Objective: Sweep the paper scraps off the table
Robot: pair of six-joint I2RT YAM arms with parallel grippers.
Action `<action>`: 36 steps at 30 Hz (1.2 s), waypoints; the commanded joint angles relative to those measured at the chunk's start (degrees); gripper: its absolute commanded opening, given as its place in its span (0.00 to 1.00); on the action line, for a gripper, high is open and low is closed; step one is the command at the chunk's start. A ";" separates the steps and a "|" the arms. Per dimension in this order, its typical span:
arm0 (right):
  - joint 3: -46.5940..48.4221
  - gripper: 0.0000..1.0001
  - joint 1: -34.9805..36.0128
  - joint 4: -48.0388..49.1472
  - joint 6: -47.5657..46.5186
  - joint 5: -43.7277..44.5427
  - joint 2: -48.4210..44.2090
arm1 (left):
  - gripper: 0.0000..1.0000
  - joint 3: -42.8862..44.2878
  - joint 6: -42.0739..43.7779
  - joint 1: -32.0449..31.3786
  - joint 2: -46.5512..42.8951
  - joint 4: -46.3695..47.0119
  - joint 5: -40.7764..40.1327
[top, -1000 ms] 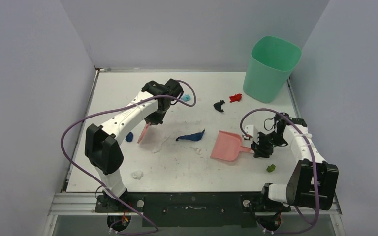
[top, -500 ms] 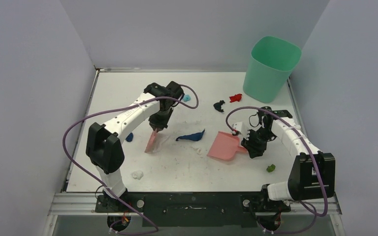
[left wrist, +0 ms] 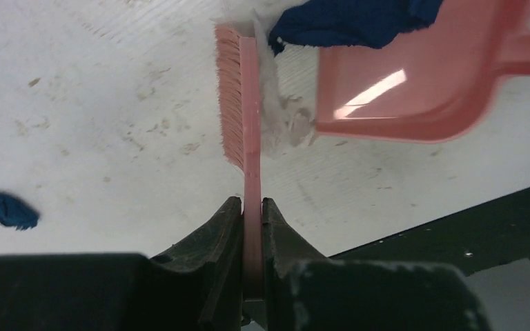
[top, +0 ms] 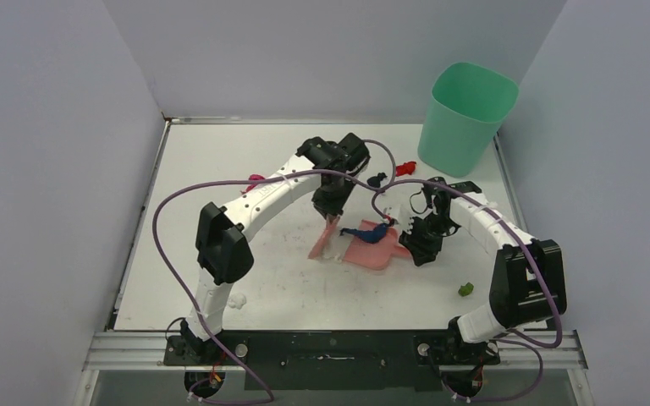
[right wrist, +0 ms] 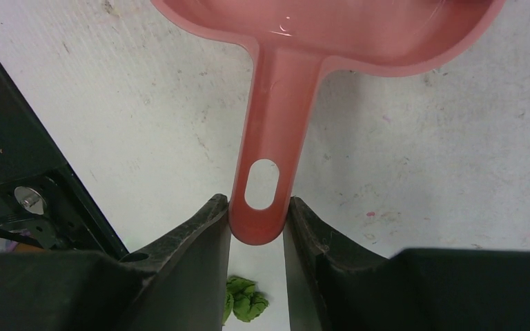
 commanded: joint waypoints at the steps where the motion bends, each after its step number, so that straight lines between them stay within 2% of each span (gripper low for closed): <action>1: 1.81 0.16 1.74 -2.34 0.39 -1.24 -2.53 | 0.00 7.63 -2.17 -1.57 1.43 1.44 7.57; 7: -0.89 0.17 2.20 -4.05 -0.61 -1.28 -7.38 | 0.00 7.15 -3.98 -1.48 -3.33 4.51 14.50; 11: -2.21 0.18 2.18 -4.53 -1.24 -0.94 -10.18 | 0.00 7.79 -5.08 -1.48 -6.72 2.90 11.10; 16: -3.20 0.18 2.15 -4.88 -3.08 -1.03 -13.08 | 0.00 7.59 -5.08 -1.40 -11.69 -2.53 -1.52; 21: -4.05 0.18 2.48 -3.40 -3.87 -2.18 -12.87 | 0.00 0.65 -4.05 0.07 -18.14 -5.69 -11.46; 28: -3.34 0.18 4.36 -0.96 -2.55 -2.05 -8.84 | 0.00 -11.77 -4.69 7.65 -21.86 -11.84 -36.36; 32: -2.55 0.18 6.15 0.20 -1.52 -1.63 -6.63 | 0.00 -18.56 -4.83 13.68 -21.89 -11.55 -42.79; 36: -1.87 0.18 7.95 1.78 0.12 -1.28 -4.81 | 0.00 -21.78 -5.47 16.50 -20.07 -10.67 -46.30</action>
